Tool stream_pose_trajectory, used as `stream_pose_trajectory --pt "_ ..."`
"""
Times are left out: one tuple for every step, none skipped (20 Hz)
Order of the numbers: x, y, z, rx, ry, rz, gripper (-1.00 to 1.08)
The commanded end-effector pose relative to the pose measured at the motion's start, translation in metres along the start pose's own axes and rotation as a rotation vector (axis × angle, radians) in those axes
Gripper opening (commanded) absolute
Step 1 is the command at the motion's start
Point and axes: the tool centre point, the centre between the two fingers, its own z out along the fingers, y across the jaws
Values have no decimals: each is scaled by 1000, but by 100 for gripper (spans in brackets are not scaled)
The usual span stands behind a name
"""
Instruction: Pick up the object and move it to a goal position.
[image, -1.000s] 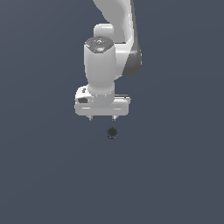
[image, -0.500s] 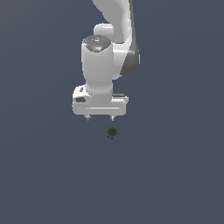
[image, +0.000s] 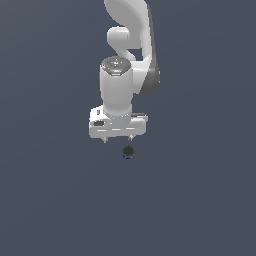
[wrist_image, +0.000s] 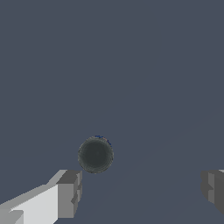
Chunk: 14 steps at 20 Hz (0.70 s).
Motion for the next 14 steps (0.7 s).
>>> stream_pose_trajectory --pt "-3 -6 16 5 -9 -50 100" --pt "-5 -9 23 8 -13 -73 100" --pt "-7 -12 31 11 -17 -98 100" --pt "-9 -16 39 15 -21 -124 100" --pt "-11 -20 47 18 -25 -152 100" --pt "-14 -23 55 22 -29 -177 100" --pt "-16 -26 62 26 -32 -201 100" --pt "-18 -29 69 30 -35 -224 100" --pt "-20 -32 75 34 -38 -244 100" --pt "-22 -35 81 37 -40 -263 100" --pt "-24 -37 86 40 -43 -281 100" --pt "-26 -40 91 43 -44 -296 100" --pt "-28 -42 95 46 -46 -310 100" --pt "-29 -44 98 49 -48 -323 100"
